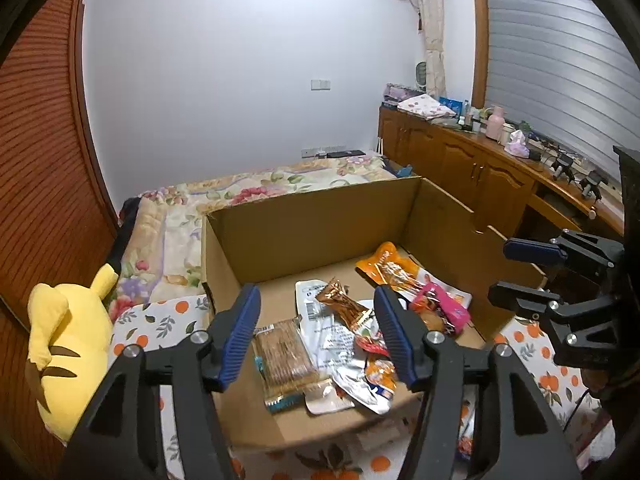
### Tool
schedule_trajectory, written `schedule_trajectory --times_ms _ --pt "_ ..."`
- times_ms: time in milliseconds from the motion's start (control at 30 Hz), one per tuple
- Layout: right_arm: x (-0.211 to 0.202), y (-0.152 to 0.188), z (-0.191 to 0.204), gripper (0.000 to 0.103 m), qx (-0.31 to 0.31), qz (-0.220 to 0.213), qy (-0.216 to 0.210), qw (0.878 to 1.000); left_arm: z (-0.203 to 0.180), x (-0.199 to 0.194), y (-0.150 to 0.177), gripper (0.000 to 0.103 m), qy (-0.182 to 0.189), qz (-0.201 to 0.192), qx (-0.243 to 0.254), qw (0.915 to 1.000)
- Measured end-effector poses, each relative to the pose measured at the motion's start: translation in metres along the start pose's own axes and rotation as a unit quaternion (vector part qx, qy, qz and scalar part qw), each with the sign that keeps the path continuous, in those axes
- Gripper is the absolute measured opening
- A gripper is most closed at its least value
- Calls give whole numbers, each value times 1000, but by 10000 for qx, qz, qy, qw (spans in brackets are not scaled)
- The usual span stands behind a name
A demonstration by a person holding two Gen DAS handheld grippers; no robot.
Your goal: Organize snacks
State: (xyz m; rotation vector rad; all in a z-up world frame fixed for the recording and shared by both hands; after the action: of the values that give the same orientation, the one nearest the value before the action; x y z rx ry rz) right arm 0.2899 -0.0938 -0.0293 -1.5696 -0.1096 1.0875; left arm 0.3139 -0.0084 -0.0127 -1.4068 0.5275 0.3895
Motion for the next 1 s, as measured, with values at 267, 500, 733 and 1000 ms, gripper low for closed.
schedule_trajectory --times_ms 267,500,733,1000 --pt "-32 17 27 63 -35 -73 -15 10000 -9 -38 13 75 -88 -243 189 9995" --pt "-44 37 43 68 -77 0 -48 10000 -16 -53 35 79 10 -188 101 9998" --pt "-42 69 53 69 -41 265 -97 9996 -32 -59 63 79 235 -80 141 9996" --pt "-15 119 50 70 181 828 -172 9963 -53 -40 100 79 399 238 298 9985"
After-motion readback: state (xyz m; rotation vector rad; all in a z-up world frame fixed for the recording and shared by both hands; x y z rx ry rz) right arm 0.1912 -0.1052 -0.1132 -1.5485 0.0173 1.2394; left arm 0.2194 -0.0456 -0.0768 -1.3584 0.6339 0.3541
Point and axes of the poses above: each gripper's, at about its wrist camera, not at the fingertips, and x roughly the way its jaws point, z to its left, y to its underside, the point moved 8 cm from there along x, roughly the way its jaws point, and after that the axes turned 10 degrees about -y, right-handed, at the moved point
